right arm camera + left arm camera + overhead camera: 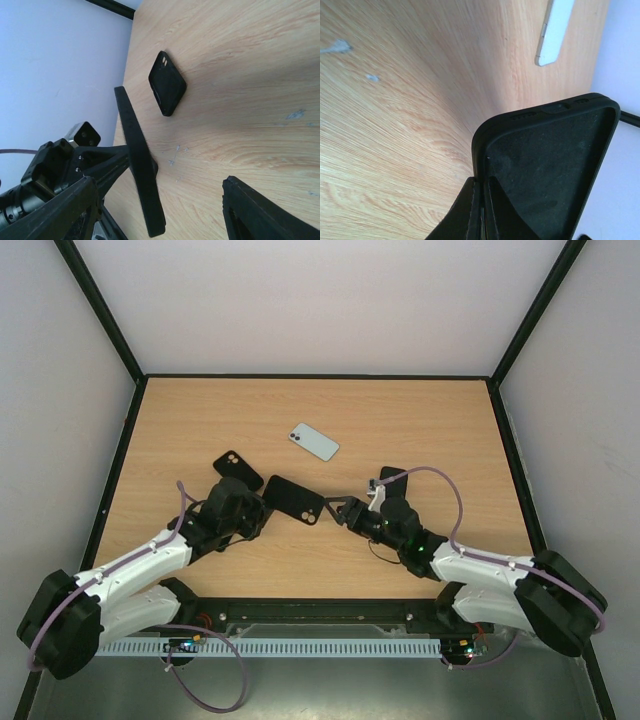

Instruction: Put the phone into the phone case

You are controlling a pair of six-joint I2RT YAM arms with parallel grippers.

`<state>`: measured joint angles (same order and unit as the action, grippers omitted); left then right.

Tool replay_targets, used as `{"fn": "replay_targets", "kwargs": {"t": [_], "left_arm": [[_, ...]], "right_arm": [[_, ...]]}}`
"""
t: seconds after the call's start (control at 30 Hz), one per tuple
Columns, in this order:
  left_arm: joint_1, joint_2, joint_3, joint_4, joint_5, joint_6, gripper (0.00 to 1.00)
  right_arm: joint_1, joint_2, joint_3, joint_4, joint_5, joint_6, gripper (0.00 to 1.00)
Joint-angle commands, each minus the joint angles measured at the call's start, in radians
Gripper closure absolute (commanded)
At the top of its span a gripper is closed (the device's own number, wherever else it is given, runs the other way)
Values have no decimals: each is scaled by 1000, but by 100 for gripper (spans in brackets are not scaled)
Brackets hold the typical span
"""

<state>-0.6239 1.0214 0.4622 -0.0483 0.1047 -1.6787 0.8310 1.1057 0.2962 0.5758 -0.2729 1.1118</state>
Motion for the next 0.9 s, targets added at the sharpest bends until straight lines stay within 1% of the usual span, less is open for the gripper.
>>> {"fn": "replay_targets", "kwargs": {"t": [0.0,0.07,0.17,0.23,0.27,0.3,0.33,0.37,0.43,0.47,0.5,0.57,0.63,0.73,0.8,0.87], "left_arm": [[-21,-2,-5,89,12,-59,98],[-26,0,-5,105,16,-61,98],[-35,7,-5,125,30,-67,98],[-41,7,-6,122,37,-67,98],[-44,4,-5,114,38,-66,98],[-45,-2,-7,108,37,-62,98],[-46,-10,-11,105,35,-58,98],[-46,-19,-13,98,33,-47,98],[-47,-36,-15,83,24,-10,98],[-47,-44,-11,65,14,27,95],[-46,-55,-5,37,-9,69,89],[-48,-85,16,-38,-81,215,71],[-48,-132,15,-75,-141,369,57],[-49,-231,9,-55,-129,621,51],[-51,-297,20,-65,-108,727,47],[-51,-347,34,-81,-106,813,47]], "right_arm": [[36,65,28,120,23,40,34],[56,100,38,137,17,37,36],[70,145,63,143,2,23,43],[71,155,73,143,-2,19,52],[71,154,75,139,2,17,58],[72,151,76,137,6,12,67],[71,147,79,130,11,4,72],[71,143,81,117,14,-6,80],[71,129,89,82,17,-30,89],[72,119,91,73,13,-47,92],[72,107,94,46,7,-69,94],[71,78,107,-29,0,-125,96],[71,50,127,-139,-2,-192,96],[71,-4,146,-274,-18,-271,96],[72,-40,156,-335,-51,-325,96],[71,-67,170,-388,-95,-369,96]]}}
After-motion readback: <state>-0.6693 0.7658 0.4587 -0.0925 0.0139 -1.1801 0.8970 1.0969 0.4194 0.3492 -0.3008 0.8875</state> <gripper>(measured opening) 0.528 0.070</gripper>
